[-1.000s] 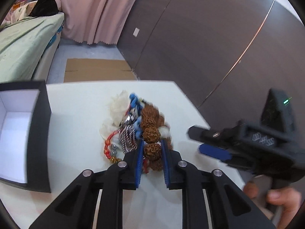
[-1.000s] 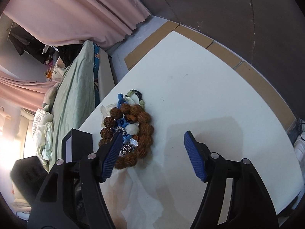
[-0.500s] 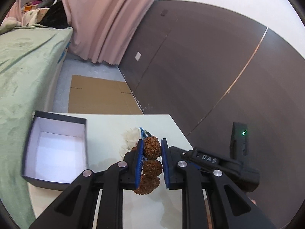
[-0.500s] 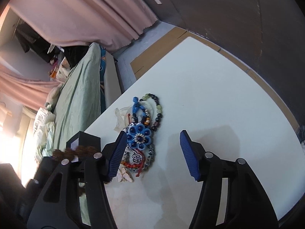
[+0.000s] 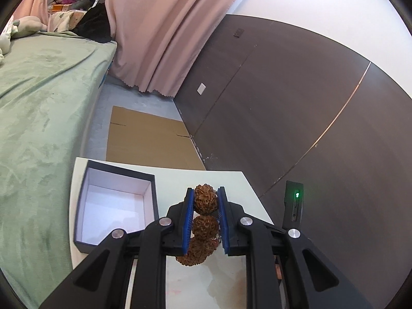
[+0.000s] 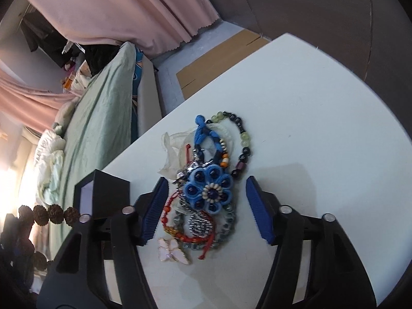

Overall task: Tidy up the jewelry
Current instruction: 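Lift the brown bracelet with the left gripper while the right gripper grasps the blue flower ornament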

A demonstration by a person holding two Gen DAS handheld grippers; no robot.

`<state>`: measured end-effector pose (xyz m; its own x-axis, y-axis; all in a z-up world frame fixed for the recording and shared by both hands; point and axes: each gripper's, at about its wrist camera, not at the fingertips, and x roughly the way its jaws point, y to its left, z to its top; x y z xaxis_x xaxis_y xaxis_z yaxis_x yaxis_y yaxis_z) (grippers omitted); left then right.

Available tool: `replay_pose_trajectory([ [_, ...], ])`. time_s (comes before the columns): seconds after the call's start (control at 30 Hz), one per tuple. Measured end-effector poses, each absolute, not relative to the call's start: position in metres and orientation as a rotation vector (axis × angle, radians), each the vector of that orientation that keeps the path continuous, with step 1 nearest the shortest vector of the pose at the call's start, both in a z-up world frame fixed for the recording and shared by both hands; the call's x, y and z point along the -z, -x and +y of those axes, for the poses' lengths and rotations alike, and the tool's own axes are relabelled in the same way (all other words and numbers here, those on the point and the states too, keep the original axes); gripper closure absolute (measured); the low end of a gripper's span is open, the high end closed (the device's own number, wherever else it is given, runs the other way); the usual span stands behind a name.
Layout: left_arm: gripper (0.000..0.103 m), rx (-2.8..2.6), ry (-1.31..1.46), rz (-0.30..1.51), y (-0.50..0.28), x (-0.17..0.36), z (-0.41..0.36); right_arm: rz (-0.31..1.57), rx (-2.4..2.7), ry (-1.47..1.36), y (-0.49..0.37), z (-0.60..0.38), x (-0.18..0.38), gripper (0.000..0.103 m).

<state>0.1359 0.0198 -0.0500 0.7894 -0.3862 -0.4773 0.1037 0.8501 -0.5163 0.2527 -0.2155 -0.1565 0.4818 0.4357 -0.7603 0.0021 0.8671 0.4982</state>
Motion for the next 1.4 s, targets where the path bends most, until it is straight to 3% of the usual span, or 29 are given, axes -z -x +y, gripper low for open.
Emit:
replay_pose_trajectory([
  [0.03,0.087,0.273,0.493,0.608,-0.137,0.049,0.021,1.057,-0.277,-0.487,-0.254,-0.215,0.159,0.066],
  [0.23,0.087,0.263,0.502,0.586,-0.126,0.037,0.028,1.043,-0.284,-0.565,-0.249,-0.227,0.149,0.073],
  [0.97,0.087,0.205,0.498,0.493,-0.068,-0.006,0.058,0.895,-0.392,-0.472,-0.19,-0.216,0.067,0.073],
  [1.4,0.087,0.155,0.525,0.499,-0.072,-0.006,0.081,0.695,-0.382,0.077,-0.166,-0.146,0.012,0.073],
])
